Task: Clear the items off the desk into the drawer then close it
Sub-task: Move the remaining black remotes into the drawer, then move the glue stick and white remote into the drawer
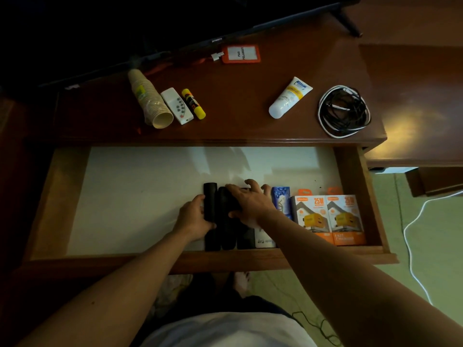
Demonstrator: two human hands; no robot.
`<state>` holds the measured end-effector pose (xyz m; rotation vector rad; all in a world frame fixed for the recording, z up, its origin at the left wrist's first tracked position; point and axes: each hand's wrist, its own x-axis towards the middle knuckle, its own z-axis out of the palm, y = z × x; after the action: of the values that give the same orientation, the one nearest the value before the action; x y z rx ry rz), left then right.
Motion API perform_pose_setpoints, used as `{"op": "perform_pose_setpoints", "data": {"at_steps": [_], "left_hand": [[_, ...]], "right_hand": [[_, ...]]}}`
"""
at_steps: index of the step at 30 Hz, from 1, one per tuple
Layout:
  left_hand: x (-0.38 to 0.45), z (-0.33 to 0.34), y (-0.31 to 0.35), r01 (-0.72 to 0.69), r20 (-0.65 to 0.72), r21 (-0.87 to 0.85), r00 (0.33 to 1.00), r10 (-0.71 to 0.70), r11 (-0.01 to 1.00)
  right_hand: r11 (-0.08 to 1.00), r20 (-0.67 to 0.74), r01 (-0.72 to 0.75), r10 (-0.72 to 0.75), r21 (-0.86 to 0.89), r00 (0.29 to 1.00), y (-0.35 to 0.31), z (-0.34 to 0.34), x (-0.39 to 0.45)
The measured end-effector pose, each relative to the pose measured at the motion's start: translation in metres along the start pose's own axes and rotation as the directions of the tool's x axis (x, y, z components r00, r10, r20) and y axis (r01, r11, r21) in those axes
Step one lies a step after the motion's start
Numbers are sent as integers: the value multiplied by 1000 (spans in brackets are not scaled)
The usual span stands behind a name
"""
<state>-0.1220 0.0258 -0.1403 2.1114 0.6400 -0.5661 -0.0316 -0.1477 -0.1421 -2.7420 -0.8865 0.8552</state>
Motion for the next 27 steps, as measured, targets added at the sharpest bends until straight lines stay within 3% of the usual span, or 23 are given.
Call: {"op": "perform_pose_setpoints", "data": {"at_steps": [15, 22, 27], "left_hand": [[-13, -12, 17, -25, 22, 81, 1000, 23, 996], [-15, -31, 31, -59, -84, 71, 994, 65, 996], [-7, -50, 46, -120, -217, 43, 968, 126, 992]], "right_hand": [[999, 51, -42, 43, -14, 998, -19, -9, -9], [999, 45, -48, 48, 5, 998, -23, -22, -9], [999, -112, -27, 31, 39, 993, -32, -46, -5]]}}
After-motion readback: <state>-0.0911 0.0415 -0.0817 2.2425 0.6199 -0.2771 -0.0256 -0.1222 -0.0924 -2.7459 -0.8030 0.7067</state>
